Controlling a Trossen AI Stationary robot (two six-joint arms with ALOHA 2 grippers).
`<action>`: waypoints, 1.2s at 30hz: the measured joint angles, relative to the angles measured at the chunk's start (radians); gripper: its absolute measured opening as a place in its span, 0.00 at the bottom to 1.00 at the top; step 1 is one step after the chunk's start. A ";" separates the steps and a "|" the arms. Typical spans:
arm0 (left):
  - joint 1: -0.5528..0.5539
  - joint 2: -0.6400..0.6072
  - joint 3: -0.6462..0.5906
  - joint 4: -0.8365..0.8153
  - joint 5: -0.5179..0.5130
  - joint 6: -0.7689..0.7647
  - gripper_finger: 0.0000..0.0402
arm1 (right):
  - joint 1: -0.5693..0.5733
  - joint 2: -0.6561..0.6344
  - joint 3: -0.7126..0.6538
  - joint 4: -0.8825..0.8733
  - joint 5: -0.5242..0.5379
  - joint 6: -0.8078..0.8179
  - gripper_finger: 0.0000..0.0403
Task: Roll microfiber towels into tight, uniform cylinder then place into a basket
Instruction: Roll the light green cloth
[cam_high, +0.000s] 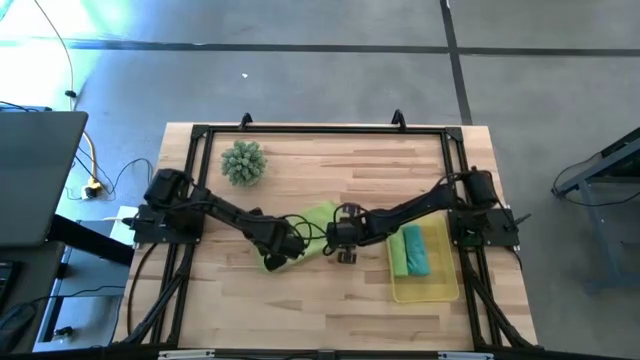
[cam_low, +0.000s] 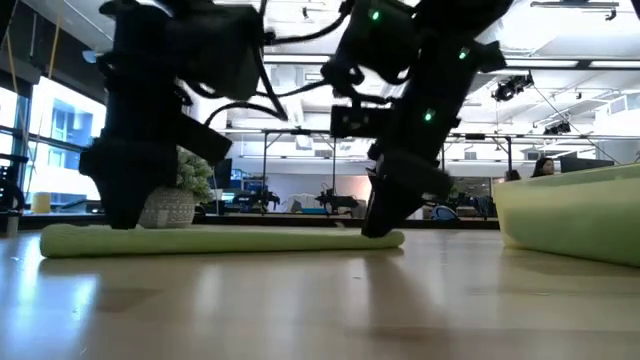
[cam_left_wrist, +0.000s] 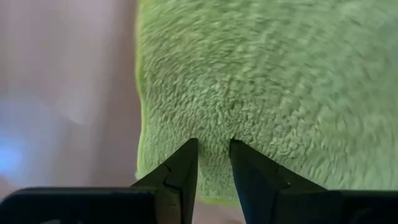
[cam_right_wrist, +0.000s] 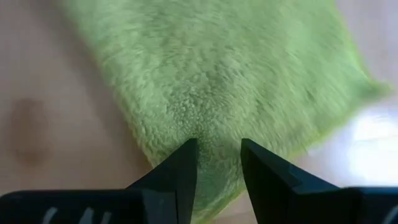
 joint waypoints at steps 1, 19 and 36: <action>-0.010 0.000 0.002 0.013 0.024 -0.036 0.22 | -0.008 0.001 0.000 -0.003 0.029 -0.043 0.29; -0.138 0.010 0.207 0.194 0.021 -0.027 0.22 | -0.130 -0.078 -0.001 0.013 0.097 -0.395 0.29; -0.149 0.008 0.121 0.162 0.013 0.221 0.22 | 0.043 -0.012 -0.002 0.103 0.160 0.107 0.29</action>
